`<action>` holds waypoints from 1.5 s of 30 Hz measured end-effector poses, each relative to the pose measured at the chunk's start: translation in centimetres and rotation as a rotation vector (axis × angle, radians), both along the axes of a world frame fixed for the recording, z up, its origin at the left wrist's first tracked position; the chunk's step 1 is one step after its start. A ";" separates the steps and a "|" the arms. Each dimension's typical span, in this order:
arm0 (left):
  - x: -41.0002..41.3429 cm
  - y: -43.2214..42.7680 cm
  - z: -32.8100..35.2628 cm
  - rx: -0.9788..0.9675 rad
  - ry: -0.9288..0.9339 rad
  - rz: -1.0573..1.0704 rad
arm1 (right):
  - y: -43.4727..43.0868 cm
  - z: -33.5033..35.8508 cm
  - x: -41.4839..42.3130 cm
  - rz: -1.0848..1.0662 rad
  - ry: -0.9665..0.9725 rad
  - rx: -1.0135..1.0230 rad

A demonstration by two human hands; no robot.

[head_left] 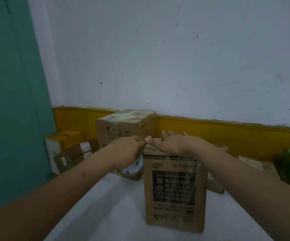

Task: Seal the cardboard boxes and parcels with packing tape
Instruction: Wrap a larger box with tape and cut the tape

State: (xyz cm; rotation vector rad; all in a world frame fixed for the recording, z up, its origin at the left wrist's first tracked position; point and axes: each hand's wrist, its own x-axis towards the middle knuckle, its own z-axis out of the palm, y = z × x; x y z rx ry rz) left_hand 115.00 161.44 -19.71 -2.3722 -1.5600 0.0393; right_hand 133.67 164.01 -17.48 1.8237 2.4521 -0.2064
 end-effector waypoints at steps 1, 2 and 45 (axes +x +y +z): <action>0.0 0.0 -0.1 -0.008 -0.013 -0.004 | -0.5 0.1 -0.2 0.013 0.007 -0.022; -0.1 0.0 -0.1 -0.019 -0.030 -0.006 | -1.2 0.5 -0.3 0.012 -0.010 -0.044; 7.1 -3.4 -5.7 -0.507 -1.685 0.298 | -5.0 -3.6 4.0 0.285 0.141 0.691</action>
